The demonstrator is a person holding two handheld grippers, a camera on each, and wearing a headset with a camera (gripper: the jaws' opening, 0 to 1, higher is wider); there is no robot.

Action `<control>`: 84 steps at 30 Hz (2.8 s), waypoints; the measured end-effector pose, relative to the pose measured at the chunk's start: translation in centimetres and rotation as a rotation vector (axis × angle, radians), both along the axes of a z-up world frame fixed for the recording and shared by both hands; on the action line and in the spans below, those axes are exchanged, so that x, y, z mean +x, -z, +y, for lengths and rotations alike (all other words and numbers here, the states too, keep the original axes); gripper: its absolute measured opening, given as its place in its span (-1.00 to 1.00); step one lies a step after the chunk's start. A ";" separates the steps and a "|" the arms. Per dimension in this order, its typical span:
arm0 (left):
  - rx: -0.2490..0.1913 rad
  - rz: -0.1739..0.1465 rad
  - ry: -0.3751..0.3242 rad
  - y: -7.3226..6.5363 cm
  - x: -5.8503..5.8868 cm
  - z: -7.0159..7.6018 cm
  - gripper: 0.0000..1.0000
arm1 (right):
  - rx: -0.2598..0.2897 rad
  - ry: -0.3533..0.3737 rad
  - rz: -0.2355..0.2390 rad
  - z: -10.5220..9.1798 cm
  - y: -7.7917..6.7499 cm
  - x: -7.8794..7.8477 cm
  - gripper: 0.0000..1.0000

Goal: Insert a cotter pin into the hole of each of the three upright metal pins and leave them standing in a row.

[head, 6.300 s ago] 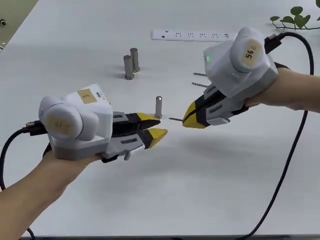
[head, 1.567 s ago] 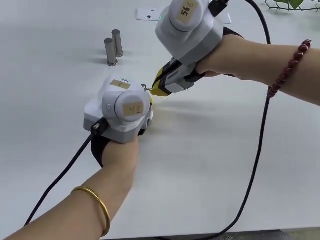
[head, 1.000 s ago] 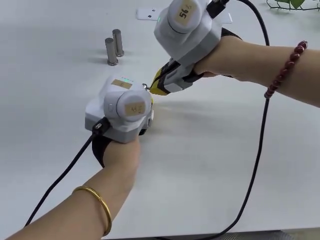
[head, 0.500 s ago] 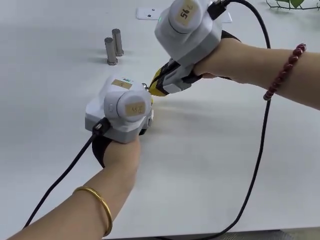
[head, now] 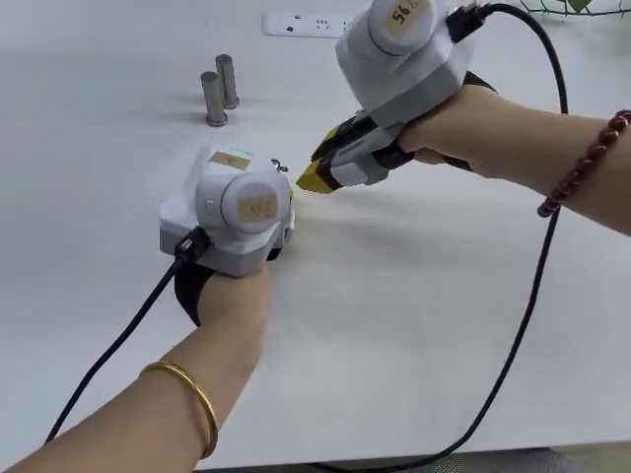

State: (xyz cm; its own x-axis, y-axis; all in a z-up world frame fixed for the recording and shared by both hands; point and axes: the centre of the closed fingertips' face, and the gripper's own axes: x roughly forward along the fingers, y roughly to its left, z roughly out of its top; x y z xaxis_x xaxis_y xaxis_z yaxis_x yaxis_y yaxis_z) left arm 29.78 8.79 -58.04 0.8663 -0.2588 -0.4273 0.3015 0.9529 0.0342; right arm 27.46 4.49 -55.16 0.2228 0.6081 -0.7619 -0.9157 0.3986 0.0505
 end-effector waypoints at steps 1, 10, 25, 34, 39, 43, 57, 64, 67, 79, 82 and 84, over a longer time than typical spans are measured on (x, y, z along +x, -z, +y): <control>-0.004 -0.004 -0.002 -0.2 0.1 0.1 -0.89 | 0.008 0.012 0.002 -0.1 0.0 0.0 -0.60; -0.007 0.006 -0.057 -0.1 1.0 2.0 -0.89 | 0.108 0.099 0.015 -0.9 -0.7 -0.8 -0.39; -0.006 0.008 -0.105 -0.3 1.8 3.9 -0.88 | 0.134 0.141 0.030 -1.6 -0.4 -1.0 -0.39; -0.010 0.016 -0.116 0.0 1.9 4.0 -0.88 | 0.164 0.159 0.026 -1.7 -0.8 -1.0 -0.39; -0.013 0.019 -0.125 0.2 1.8 4.1 -0.88 | 0.169 0.170 0.024 -1.9 -0.9 -1.0 -0.39; -0.018 0.021 -0.131 0.2 1.8 4.0 -0.88 | 0.174 0.180 0.030 -2.0 -0.9 -1.1 -0.39; -0.037 -0.027 -0.132 -1.1 2.5 3.9 -0.84 | 0.175 0.178 0.049 -1.9 -0.7 -1.5 -0.40; -0.046 0.001 -0.145 -0.4 2.2 4.0 -0.82 | 0.177 0.179 0.048 -1.9 -0.8 -1.4 -0.40; -0.045 0.008 -0.143 -0.2 2.1 3.9 -0.81 | 0.178 0.181 0.047 -1.9 -0.8 -1.4 -0.40; -0.057 0.003 -0.122 -0.5 1.5 4.1 -0.52 | 0.267 0.223 0.032 -1.4 -2.4 0.2 -0.39; -0.062 0.013 -0.105 -0.4 1.1 4.2 -0.40 | 0.310 0.238 0.007 -0.8 -3.3 1.5 -0.39; -0.071 0.021 -0.101 -0.4 0.8 4.4 -0.30 | 0.332 0.240 -0.004 -0.3 -3.6 2.5 -0.39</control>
State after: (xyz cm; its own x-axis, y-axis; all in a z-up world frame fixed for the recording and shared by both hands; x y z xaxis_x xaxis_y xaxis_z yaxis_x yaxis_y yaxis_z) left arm 30.57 13.14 -57.65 0.8806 -0.2009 -0.4292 0.2037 0.9782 -0.0401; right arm 29.93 4.19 -51.60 0.3904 0.7512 -0.5323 -0.7992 0.5635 0.2091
